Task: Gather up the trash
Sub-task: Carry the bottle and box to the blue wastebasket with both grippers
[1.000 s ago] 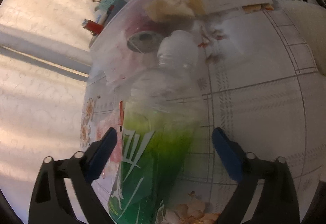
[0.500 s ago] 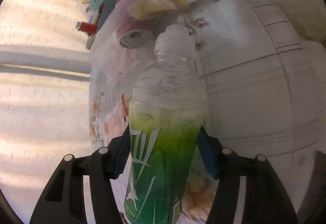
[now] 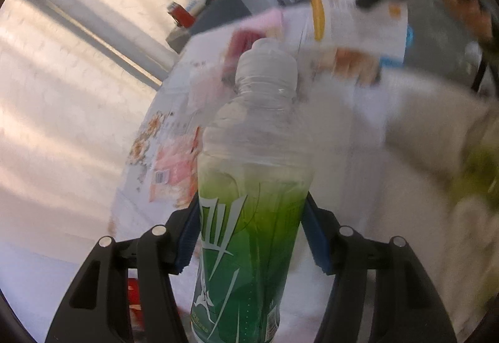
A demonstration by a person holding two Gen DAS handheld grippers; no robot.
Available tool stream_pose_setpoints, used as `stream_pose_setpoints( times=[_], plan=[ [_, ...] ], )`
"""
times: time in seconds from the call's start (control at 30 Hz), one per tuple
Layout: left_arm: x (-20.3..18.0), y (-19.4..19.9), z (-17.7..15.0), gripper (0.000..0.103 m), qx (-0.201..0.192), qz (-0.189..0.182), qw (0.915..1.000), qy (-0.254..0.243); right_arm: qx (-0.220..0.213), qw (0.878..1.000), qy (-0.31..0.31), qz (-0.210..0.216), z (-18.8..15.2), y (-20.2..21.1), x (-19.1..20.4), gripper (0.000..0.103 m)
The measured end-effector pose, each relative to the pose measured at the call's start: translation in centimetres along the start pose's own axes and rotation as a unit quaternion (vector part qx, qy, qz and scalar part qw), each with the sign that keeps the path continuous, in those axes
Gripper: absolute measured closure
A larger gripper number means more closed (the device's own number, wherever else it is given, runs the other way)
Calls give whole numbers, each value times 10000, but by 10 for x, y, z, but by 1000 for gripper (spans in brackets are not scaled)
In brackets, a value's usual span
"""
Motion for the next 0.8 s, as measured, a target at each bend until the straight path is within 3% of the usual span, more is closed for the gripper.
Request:
stream_pose_setpoints(
  times=[0.13,0.3,0.4,0.5,0.6,0.67,0.8],
  plan=[
    [-22,14,41,45,-607,-513,9964,301,-213,9996,-188,-60,-2,22,-18,74],
    [-59,16,104,45,-1102,-1139,9872,164,-667,9957,-594,-252,-3,62,-58,74],
    [-84,13,165,45,-1529,-1402,9783,17,-968,9894,-969,-487,-6,84,-96,74],
    [-99,0,220,45,-1747,-1770,9682,255,-1176,9779,-1552,-762,-15,101,-149,74],
    [-133,-33,285,45,-1647,-2435,9546,481,-1368,9635,-1989,-1158,-24,117,-199,74],
    [-157,-59,320,45,-1367,-2827,9475,600,-1447,9534,-2214,-1453,-31,124,-228,74],
    [-203,-123,377,45,-669,-3009,9490,665,-1559,9323,-2760,-1744,-46,129,-288,74]
  ],
)
Point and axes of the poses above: each gripper's, at about its wrist camera, not at the fingertips, and y roughly against the way its jaws point, x to its left, z to its top, the point moved 7 cm from there along -y, roughly the way its jaws point, and after that the axes turned 15 degrees about -z, right-handed, at the moved point
